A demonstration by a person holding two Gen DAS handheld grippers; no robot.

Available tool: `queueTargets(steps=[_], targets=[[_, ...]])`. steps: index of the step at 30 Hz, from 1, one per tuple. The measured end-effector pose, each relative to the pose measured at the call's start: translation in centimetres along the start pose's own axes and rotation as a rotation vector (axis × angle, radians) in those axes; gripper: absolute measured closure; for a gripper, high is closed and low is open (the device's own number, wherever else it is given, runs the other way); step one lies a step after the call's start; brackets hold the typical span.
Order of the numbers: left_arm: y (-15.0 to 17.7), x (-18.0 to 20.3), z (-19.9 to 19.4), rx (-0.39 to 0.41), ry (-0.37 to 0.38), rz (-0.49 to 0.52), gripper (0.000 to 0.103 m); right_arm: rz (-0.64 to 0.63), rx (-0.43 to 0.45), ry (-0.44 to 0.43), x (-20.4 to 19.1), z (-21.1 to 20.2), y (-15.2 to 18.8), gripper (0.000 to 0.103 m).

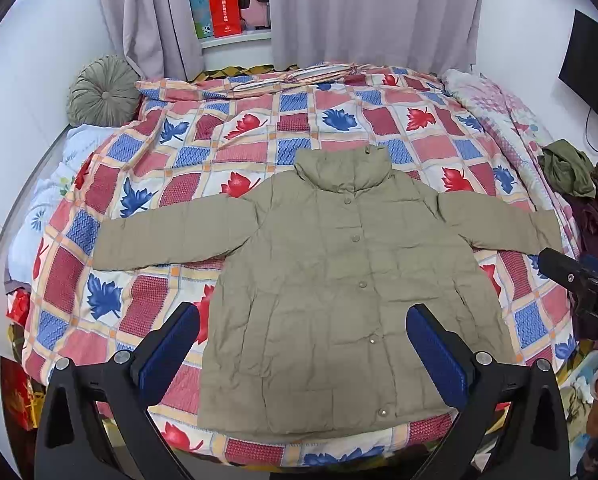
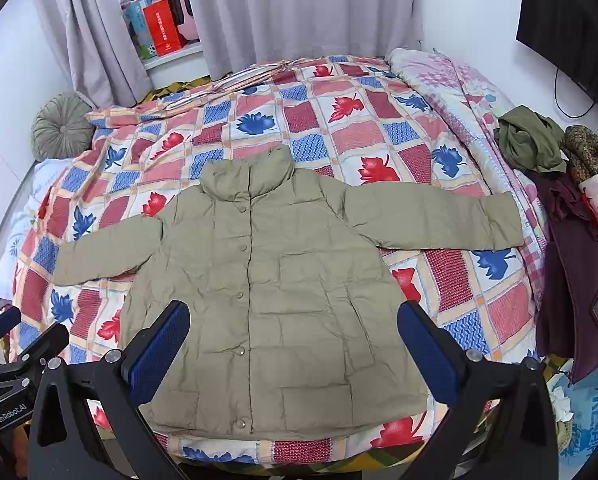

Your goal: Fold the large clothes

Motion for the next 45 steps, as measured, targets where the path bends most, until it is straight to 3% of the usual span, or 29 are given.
queueTargets(steps=[45], targets=[[0.43,-0.80,-0.21,-0.005,-0.001,-0.003,0.000,0.005,0.002,-0.002,-0.23,-0.12,-0.02,0.000]])
Point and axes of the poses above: each gripper's, at about its wrist camera, not at the fingertips, and z roughly the way its jaws point, x to its right, y to its underside, the point moved 4 cm from there along z, roughly the way its jaws point, and after that the axes turned 6 degrees about y, right-handed, at the moved point
